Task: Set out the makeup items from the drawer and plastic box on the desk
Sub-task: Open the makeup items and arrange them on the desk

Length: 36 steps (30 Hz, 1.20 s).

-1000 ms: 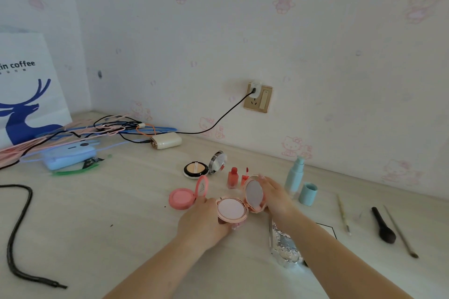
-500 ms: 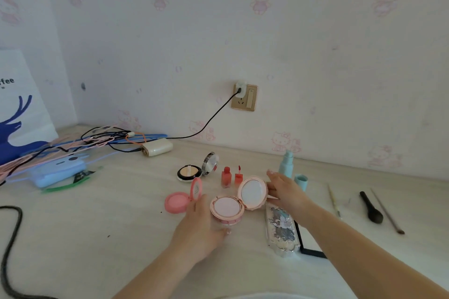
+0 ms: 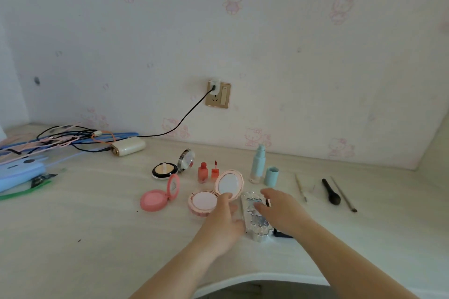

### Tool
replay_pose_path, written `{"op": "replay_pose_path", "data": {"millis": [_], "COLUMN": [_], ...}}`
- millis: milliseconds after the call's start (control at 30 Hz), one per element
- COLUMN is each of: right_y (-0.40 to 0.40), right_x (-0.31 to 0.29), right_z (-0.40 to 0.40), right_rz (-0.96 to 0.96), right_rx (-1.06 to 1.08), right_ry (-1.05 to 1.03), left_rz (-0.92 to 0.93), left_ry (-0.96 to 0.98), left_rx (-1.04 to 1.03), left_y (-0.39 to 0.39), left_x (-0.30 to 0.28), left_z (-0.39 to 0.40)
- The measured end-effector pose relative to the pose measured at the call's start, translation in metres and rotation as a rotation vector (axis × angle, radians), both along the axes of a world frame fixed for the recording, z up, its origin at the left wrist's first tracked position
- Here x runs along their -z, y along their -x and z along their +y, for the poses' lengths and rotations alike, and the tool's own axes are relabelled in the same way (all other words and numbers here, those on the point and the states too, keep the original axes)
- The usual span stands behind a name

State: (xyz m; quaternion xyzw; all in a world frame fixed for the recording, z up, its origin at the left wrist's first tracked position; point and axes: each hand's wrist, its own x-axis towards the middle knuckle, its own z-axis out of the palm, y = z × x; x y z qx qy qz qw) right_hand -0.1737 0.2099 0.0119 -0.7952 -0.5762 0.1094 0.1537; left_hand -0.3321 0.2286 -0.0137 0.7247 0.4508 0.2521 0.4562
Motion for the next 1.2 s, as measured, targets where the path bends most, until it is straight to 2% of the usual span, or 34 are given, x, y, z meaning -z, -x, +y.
{"op": "replay_pose_path", "data": {"millis": [100, 233, 500, 800, 900, 967, 1067, 1100, 1200], "right_y": [0.017, 0.029, 0.02, 0.006, -0.001, -0.005, -0.01, -0.012, -0.017], "right_x": [0.01, 0.017, 0.025, 0.036, 0.028, 0.023, 0.021, 0.021, 0.021], "right_z": [-0.001, 0.001, 0.006, 0.003, 0.0, -0.004, -0.008, -0.009, -0.014], "right_rz": [-0.177, -0.284, -0.365, -0.494, -0.476, -0.431, -0.345, -0.314, -0.178], "right_rx": [0.017, 0.046, 0.057, 0.026, 0.02, 0.03, 0.05, 0.055, 0.063], "right_ry": [0.073, 0.088, 0.135, -0.012, -0.081, -0.088, -0.087, -0.087, -0.124], "left_rz": [0.092, 0.158, 0.076, 0.118, 0.03, -0.096, -0.434, -0.514, -0.625], "left_ry": [-0.047, -0.088, 0.02, -0.048, 0.019, 0.104, 0.541, 0.631, 0.729], "left_rx": [0.03, 0.063, 0.125, 0.165, 0.117, 0.056, -0.007, 0.007, -0.013], "left_y": [-0.005, -0.013, -0.021, -0.029, -0.032, -0.039, -0.056, -0.061, -0.075], "left_x": [0.002, 0.006, 0.024, 0.012, 0.007, 0.004, -0.003, -0.004, -0.009], "left_z": [0.0, 0.005, 0.024, 0.01, 0.008, 0.005, 0.0, -0.002, -0.007]}}
